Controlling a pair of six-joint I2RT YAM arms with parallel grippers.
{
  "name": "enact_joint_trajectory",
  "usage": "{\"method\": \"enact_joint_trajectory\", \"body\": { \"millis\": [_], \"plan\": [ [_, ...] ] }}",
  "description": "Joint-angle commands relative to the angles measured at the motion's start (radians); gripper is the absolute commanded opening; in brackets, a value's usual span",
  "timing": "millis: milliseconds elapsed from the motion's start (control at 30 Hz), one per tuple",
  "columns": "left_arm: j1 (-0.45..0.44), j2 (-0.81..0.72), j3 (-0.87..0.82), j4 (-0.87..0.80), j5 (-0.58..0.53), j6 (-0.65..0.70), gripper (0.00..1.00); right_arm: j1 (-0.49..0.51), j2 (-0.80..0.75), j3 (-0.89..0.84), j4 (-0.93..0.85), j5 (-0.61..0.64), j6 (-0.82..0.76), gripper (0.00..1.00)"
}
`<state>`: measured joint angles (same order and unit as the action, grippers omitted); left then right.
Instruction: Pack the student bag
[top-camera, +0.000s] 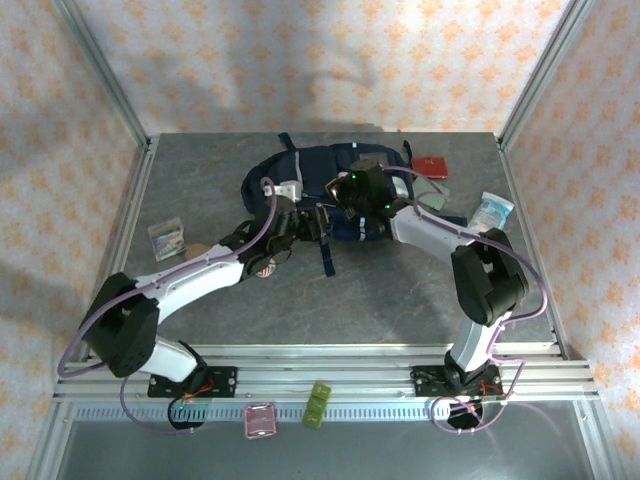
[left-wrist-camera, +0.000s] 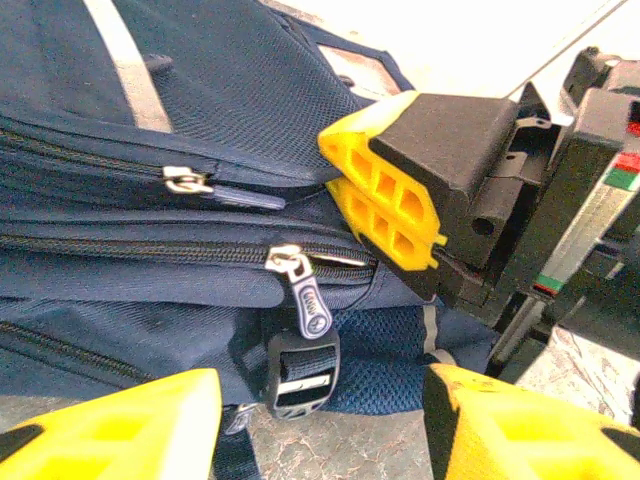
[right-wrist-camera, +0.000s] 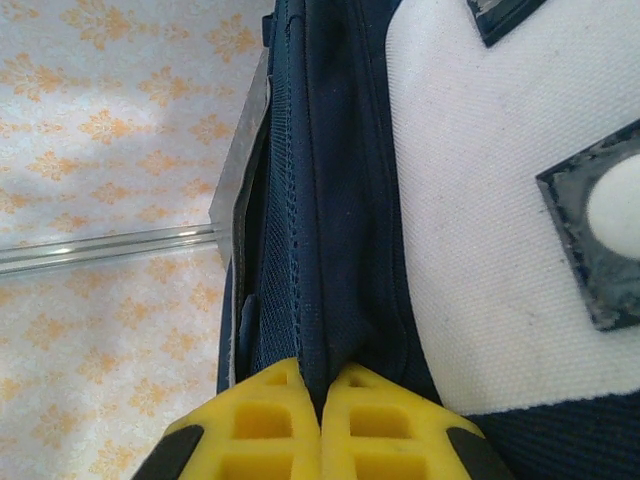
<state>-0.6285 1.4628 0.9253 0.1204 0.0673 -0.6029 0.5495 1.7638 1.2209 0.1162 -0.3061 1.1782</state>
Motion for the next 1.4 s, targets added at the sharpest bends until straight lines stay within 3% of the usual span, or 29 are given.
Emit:
{"method": "enact_joint_trajectory", "body": {
  "millis": [0,267,433,500,733,900,1100,1233,1367],
  "plan": [
    [-0.021,0.075,0.079,-0.053,-0.068,-0.027,0.57,0.013,-0.015,0.052,0.198,-0.001,0.013,0.0],
    [-0.042,0.187,0.171,-0.122,-0.224,-0.042,0.59,0.024,-0.018,0.055,0.22,-0.015,0.019,0.0],
    [-0.044,0.246,0.224,-0.123,-0.249,-0.046,0.59,0.036,-0.015,0.053,0.229,-0.023,0.022,0.0],
    [-0.043,0.276,0.258,-0.145,-0.256,-0.04,0.55,0.041,-0.012,0.054,0.232,-0.026,0.024,0.0],
    [-0.032,0.265,0.275,-0.171,-0.196,-0.013,0.14,0.043,-0.024,0.037,0.231,-0.018,0.011,0.0],
    [0.003,0.211,0.237,-0.178,-0.104,-0.011,0.0,0.042,-0.028,0.026,0.236,-0.019,0.011,0.0],
    [0.044,0.167,0.216,-0.171,0.049,-0.002,0.0,0.04,-0.032,0.024,0.231,-0.011,0.005,0.0],
    [0.064,0.162,0.206,-0.182,0.08,-0.01,0.0,0.041,-0.03,0.023,0.231,-0.013,0.005,0.0],
    [0.064,0.172,0.197,-0.179,0.058,-0.023,0.3,0.041,-0.027,0.024,0.233,-0.019,0.01,0.0]
  ]
}}
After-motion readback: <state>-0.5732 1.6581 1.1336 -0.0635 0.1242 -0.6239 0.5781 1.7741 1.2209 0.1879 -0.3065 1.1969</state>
